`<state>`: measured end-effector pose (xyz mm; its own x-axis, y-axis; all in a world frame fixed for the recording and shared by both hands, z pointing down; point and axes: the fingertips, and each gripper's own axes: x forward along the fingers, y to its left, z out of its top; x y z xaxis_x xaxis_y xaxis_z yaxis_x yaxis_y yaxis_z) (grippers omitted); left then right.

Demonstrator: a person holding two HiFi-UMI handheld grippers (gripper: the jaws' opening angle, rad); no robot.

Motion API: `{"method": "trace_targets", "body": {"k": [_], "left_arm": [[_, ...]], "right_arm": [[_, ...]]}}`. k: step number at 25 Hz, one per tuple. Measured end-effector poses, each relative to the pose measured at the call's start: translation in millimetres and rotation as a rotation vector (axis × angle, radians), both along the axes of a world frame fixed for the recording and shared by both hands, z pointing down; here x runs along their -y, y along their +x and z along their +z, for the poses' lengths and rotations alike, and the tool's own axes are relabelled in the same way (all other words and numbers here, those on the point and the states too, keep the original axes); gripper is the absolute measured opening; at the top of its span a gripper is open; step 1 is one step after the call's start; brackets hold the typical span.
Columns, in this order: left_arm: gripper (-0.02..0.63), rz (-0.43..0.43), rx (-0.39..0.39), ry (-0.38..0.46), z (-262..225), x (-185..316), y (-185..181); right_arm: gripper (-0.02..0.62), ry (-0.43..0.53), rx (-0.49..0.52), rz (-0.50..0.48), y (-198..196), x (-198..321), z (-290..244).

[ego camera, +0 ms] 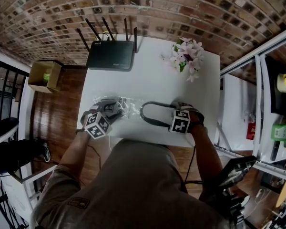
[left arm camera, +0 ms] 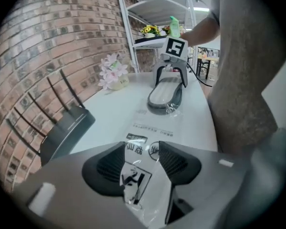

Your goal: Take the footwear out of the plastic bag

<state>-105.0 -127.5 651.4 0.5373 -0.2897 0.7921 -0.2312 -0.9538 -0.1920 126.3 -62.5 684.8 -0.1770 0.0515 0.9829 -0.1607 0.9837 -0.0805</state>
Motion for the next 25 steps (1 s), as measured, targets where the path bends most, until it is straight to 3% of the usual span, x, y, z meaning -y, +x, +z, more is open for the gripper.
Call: {"method": "trace_targets", "body": {"k": [2, 5, 8, 13, 25], "left_arm": [[0.229, 0.042, 0.039, -0.015, 11, 0, 14], [0.22, 0.073, 0.094, -0.036, 25, 0, 23], [0.111, 0.089, 0.124, -0.055, 33, -5, 20], [0.029, 0.079, 0.142, -0.054, 36, -7, 6], [0.012, 0.022, 0.197, -0.066, 45, -8, -47]], "right_arm": [[0.541, -0.001, 0.0, 0.001, 0, 0, 0], [0.541, -0.002, 0.005, 0.003, -1, 0, 0], [0.541, -0.006, 0.006, 0.003, -1, 0, 0], [0.541, -0.011, 0.004, 0.002, 1, 0, 1], [0.543, -0.017, 0.002, 0.003, 0, 0, 1]]}}
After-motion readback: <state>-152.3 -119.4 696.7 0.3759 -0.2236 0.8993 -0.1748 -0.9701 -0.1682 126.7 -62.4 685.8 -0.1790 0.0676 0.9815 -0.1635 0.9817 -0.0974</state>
